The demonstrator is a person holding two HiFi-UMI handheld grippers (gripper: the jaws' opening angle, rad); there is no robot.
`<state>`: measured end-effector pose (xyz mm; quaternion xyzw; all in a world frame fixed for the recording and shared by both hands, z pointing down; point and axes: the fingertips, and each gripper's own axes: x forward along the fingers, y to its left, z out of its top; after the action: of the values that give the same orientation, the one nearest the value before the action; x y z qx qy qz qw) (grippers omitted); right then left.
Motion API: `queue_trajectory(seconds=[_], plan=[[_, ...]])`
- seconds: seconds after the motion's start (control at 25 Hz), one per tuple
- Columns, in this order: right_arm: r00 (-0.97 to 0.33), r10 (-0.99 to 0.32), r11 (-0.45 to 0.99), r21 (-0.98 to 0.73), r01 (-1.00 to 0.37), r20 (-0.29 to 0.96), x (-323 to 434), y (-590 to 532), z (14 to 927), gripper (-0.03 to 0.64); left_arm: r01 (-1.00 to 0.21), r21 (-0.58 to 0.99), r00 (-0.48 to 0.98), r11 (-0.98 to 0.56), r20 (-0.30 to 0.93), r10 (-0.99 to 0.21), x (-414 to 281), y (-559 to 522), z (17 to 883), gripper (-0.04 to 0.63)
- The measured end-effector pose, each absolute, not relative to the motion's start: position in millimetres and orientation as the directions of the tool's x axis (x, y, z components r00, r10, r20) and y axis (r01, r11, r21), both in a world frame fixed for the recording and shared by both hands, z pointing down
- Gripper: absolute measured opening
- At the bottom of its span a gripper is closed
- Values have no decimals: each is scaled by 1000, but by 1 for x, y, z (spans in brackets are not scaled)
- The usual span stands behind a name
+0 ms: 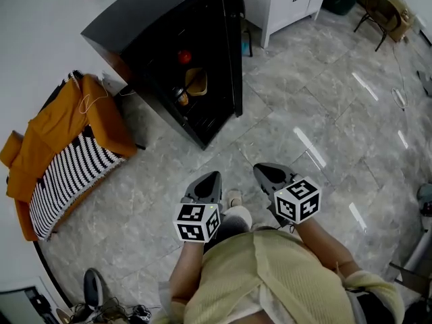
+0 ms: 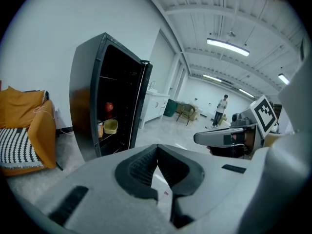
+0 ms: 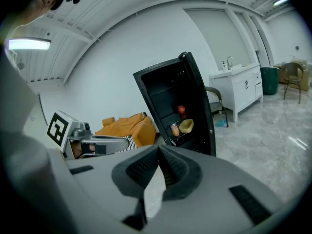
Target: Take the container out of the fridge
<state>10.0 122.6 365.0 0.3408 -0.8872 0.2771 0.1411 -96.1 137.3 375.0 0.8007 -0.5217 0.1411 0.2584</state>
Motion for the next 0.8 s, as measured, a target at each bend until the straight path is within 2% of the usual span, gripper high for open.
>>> queue_trajectory(seconds=[0.36,0.8], plan=[[-719,-521,602,-400,-692,459,-10,91,369,29,-914,269,404,-304,522,-751,-117,106,384,23],[-698,-530,583,-391,-713,482,-40,64,376,29,-890,299,455,-344,538,-710,-138,77,401,23]])
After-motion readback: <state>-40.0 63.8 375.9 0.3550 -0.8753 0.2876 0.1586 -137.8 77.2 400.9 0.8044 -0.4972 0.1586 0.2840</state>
